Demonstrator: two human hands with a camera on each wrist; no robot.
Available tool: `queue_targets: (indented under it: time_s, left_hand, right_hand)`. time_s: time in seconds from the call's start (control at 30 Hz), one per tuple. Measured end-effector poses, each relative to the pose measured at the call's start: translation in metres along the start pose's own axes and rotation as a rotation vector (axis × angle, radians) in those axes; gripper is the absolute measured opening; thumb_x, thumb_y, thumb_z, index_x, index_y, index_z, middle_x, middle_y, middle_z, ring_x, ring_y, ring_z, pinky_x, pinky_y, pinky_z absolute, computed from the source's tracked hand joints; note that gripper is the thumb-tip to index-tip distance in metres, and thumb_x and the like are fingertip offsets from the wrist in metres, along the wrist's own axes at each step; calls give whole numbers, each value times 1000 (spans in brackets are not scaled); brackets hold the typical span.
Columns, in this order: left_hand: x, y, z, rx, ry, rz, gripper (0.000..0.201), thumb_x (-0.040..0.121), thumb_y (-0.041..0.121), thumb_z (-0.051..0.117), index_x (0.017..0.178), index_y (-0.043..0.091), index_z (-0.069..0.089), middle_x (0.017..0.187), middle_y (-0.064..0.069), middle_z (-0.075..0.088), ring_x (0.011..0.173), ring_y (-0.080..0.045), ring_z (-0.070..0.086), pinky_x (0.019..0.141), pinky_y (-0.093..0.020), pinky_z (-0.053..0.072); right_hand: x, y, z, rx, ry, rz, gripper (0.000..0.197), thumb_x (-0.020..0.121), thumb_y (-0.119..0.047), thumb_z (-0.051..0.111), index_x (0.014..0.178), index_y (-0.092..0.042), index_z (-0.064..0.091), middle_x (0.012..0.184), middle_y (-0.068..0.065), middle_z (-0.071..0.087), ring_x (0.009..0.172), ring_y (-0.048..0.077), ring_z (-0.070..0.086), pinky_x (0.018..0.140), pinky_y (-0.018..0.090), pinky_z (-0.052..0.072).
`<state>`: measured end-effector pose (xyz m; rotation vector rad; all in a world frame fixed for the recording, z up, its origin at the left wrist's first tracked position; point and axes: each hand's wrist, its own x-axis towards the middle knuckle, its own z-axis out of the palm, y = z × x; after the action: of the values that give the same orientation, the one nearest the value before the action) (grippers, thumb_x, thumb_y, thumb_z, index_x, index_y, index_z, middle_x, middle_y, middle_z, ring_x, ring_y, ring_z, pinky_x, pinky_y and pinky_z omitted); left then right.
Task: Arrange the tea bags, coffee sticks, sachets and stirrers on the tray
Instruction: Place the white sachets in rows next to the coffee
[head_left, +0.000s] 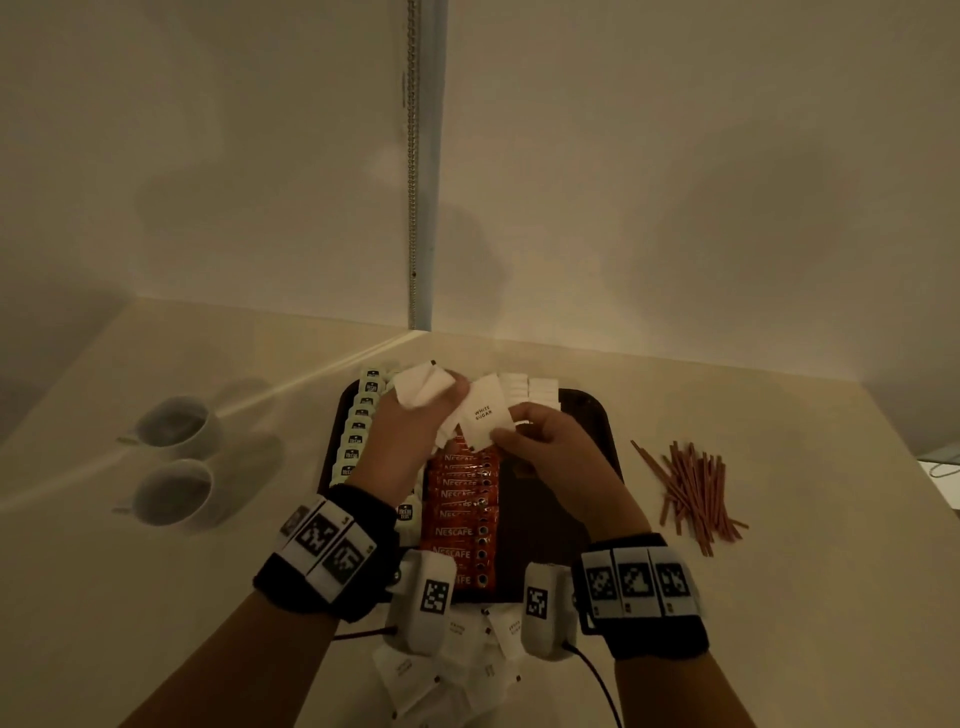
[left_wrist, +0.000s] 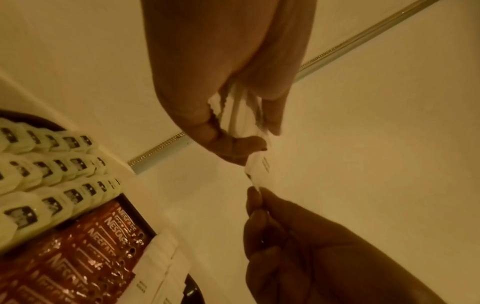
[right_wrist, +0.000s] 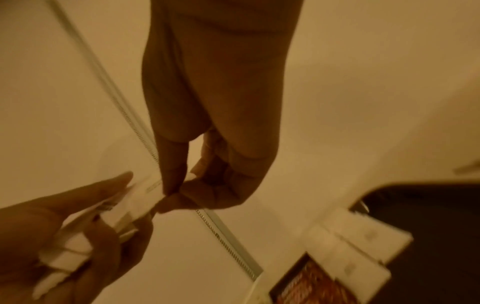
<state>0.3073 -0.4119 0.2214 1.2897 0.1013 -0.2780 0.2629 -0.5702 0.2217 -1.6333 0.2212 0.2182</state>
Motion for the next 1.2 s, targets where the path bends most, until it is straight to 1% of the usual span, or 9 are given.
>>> queue_targets:
  time_s: [0.1,0.23,0.37,0.47,0.57,0.7,0.8,1.0,1.2]
  left_hand:
    - [5,-4,-2,96,-41,14,22,81,10,72,102,11,68,94,-7,73,82,-20,70,54,-26,51]
    - [13,-13,-4,159,9,-17,21,80,7,73,94,20,66,95,-10,71,82,-23,69,65,-37,57]
    - [17,-17,-5,121,-12,-82,17,85,8,67,96,20,64,95,-10,71,78,-21,70,61,-33,57]
    - [20,-18,-9,-90,-17,-218,15,94,11,51,106,10,61,85,-14,71,69,-24,68,54,-30,56]
    - [23,-20,-18,-254,-24,-298,26,97,14,42,114,4,58,92,-19,69,74,-29,67,57,-31,58]
    - [26,-22,-27,-357,10,-350,26,99,18,41,116,7,57,107,-20,67,88,-31,66,63,-34,60]
    - [28,-24,-31,-325,9,-361,28,101,24,40,118,10,57,101,-15,71,84,-29,68,59,-33,59]
    - [31,-22,-34,-325,7,-359,26,99,25,39,105,14,62,89,-9,74,72,-25,71,52,-30,57]
    - [31,-22,-32,-367,5,-382,28,98,20,36,107,10,61,92,-13,73,86,-32,66,50,-28,56]
  right_hand:
    - [2,10,3,238,17,26,18,89,-7,57,107,-3,57,91,6,70,74,7,68,61,15,51]
    - [11,22,9,312,50,27,14,88,-9,59,101,-6,59,91,5,70,82,17,67,69,24,55]
    - [20,32,7,290,183,-60,9,90,-6,56,96,-6,62,96,3,66,85,13,66,70,22,55]
    - [29,43,-8,295,246,-66,12,90,-5,56,100,-3,61,100,6,67,83,8,66,67,18,53]
    - [47,65,-39,242,453,-21,10,89,-6,57,97,-10,61,100,5,66,86,13,65,73,24,53]
    - [75,107,-73,-101,741,141,7,87,-12,63,92,-16,61,103,7,67,98,24,62,89,41,52]
    - [88,131,-81,-316,700,279,13,88,-14,62,100,-11,64,107,8,65,102,24,59,92,38,48]
    - [103,148,-81,-329,666,359,16,88,-15,62,103,-10,64,110,9,64,104,24,58,95,38,47]
    - [107,143,-78,-391,699,373,19,89,-13,60,105,-4,64,112,12,63,108,26,56,89,31,42]
